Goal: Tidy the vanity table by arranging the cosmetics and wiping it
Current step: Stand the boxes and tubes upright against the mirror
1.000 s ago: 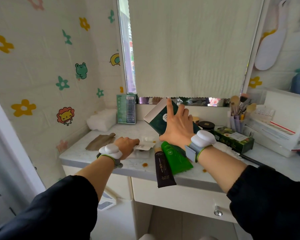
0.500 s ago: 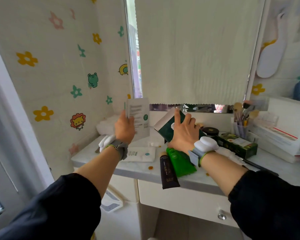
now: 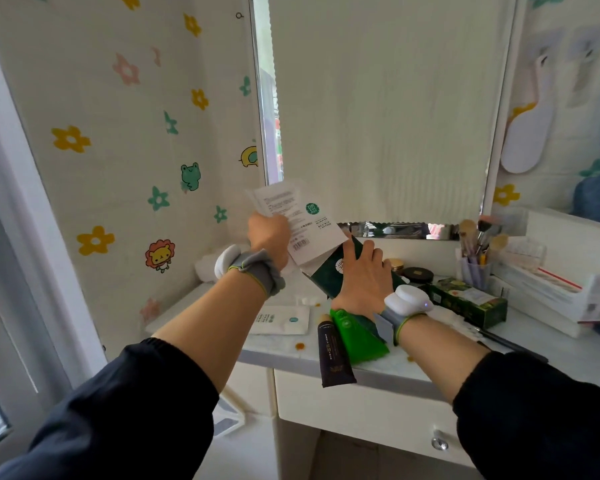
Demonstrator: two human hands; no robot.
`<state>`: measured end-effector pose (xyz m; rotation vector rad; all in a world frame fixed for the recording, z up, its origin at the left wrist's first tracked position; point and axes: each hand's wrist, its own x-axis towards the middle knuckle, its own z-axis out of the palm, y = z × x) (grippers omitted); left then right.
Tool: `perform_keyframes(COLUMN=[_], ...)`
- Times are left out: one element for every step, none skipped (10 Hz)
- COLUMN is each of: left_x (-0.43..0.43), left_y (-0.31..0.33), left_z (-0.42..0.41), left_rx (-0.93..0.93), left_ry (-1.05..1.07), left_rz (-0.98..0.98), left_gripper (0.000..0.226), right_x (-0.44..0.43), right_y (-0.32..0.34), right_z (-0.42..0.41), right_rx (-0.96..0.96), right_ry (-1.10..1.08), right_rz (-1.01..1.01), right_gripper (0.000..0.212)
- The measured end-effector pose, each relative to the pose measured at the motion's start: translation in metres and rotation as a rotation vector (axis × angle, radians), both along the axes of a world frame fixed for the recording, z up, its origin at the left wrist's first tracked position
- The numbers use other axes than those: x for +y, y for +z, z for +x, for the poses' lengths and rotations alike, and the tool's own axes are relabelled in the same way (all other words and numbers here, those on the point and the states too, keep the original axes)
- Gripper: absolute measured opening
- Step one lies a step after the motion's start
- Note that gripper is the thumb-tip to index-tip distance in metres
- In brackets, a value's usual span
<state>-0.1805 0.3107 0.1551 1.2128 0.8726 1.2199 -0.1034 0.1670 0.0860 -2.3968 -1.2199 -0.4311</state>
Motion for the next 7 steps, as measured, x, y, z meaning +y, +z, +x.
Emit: perform_keyframes(left_x=[-0.016,-0.009,-0.014,-0.016,-0.017,-0.022,-0.023], left_y=[0.004,0.004,0.004,0.003,0.005,0.005,0.004], left_z=[-0.007,-0.004,-0.003,0.002,0.005,0.005,0.008], left_rx=[0.116,0.157,0.15,0.066,-0.043,-0.138,-0.165], left_ry=[0.081,0.134,0.087,0.009,-0.054,-0.156,-0.161], left_rz=[0.059,0.093,0.149,0.163,0.079,-0.033,-0.019], left_gripper=[0.019,0.022,0.02,0.018,0.01,0.004,0.008], right_x=[-0.002,-0.006,-0.006,-0.001,0.003,0.003,0.004], right_y=[0.002,0.002,0.004,0.006,0.009,0.013,0.016], right_z=[-0.003,0.001,0.002,-0.004,-0.008,-0.01,-0.011], right_rx=[0.031,0.05,0.035,0.032,0.012,0.025,0.044], right_ry=[0.016,0.015,0.018,0.016,-0.023,0.028,0.048], right_rz=[-0.002,-0.002,-0.001,-0.001,-0.039,-0.05,-0.035], right_gripper=[0.115,0.121,0.121,0.117,0.123,0.128,0.13])
